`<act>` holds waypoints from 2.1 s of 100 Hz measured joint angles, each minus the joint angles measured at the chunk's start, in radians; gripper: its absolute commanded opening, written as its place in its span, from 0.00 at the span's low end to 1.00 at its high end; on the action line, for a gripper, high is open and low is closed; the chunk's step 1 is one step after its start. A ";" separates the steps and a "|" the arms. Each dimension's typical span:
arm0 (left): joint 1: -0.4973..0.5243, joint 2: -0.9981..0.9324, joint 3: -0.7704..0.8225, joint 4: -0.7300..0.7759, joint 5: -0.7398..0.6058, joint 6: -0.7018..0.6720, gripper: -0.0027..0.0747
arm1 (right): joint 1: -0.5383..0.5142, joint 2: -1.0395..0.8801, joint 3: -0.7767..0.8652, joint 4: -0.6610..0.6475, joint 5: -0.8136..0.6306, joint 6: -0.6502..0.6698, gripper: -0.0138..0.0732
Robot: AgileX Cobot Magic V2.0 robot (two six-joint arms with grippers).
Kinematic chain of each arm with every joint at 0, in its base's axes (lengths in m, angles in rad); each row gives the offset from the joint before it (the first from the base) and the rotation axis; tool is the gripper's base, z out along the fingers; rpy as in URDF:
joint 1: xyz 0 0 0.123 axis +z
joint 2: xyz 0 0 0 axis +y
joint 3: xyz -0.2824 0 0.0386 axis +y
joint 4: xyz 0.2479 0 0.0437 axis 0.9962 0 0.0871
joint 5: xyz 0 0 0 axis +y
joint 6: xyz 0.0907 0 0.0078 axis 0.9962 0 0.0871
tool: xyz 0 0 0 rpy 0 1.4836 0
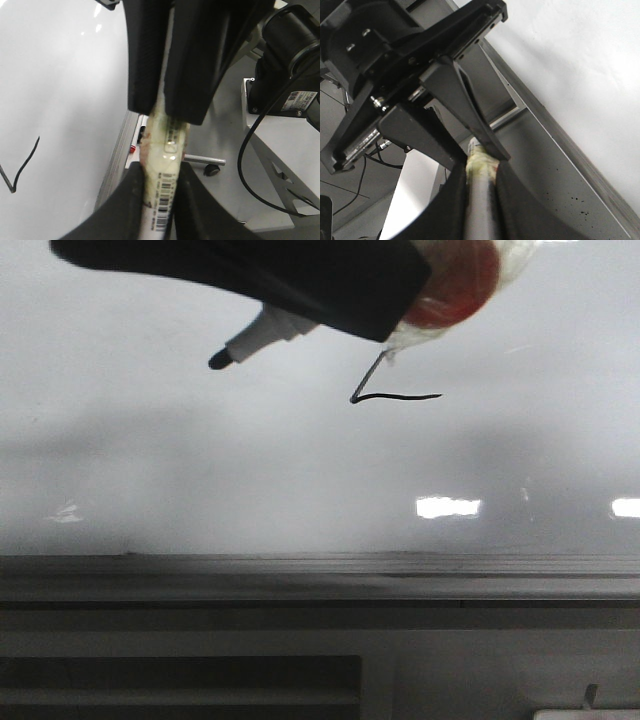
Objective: Write number 2 on whiteboard
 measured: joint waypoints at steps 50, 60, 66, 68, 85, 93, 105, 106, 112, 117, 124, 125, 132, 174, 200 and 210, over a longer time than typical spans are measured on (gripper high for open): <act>-0.002 -0.014 0.000 0.002 -0.067 -0.011 0.01 | -0.007 -0.002 -0.002 0.002 -0.048 0.010 0.66; 0.000 -0.047 0.010 0.002 -0.121 -0.029 0.01 | -0.032 -0.032 -0.002 0.002 -0.093 0.017 0.66; 0.000 -0.073 0.032 0.000 -0.181 -0.046 0.01 | -0.058 -0.060 -0.002 0.002 -0.122 0.017 0.66; 0.000 -0.085 0.043 0.000 -0.197 -0.051 0.01 | -0.068 -0.072 -0.002 0.002 -0.131 0.017 0.66; 0.000 -0.197 0.156 -0.061 -0.450 -0.101 0.01 | -0.136 -0.185 -0.002 0.002 -0.197 0.017 0.66; 0.000 -0.254 0.213 -0.131 -0.567 -0.108 0.01 | -0.150 -0.228 0.000 0.003 -0.220 0.017 0.66; 0.000 -0.286 0.262 -0.289 -0.741 -0.114 0.01 | -0.154 -0.266 0.008 0.008 -0.245 0.017 0.66; 0.002 -0.286 0.264 -0.297 -0.758 -0.116 0.01 | -0.154 -0.267 0.008 0.008 -0.248 0.017 0.66; 0.002 -0.279 0.269 -0.346 -0.811 -0.124 0.01 | -0.154 -0.268 0.012 0.010 -0.256 0.017 0.66; 0.002 -0.264 0.271 -0.363 -0.844 -0.147 0.01 | -0.154 -0.269 0.014 0.014 -0.263 0.017 0.66; 0.002 -0.233 0.271 -0.365 -0.888 -0.196 0.01 | -0.154 -0.269 0.019 0.017 -0.272 0.017 0.66; 0.002 -0.229 0.271 -0.365 -0.896 -0.207 0.01 | -0.154 -0.269 0.019 0.017 -0.272 0.017 0.66; 0.002 -0.190 0.268 -0.350 -0.927 -0.268 0.01 | -0.154 -0.269 0.020 0.019 -0.274 0.017 0.66; 0.002 -0.036 0.190 -0.180 -0.938 -0.440 0.01 | -0.154 -0.269 0.020 0.024 -0.272 0.017 0.66; 0.002 -0.028 0.188 -0.163 -0.939 -0.440 0.02 | -0.154 -0.269 0.020 0.024 -0.270 0.020 0.66; 0.002 -0.027 0.188 -0.163 -0.939 -0.440 0.10 | -0.154 -0.269 0.020 0.024 -0.270 0.020 0.66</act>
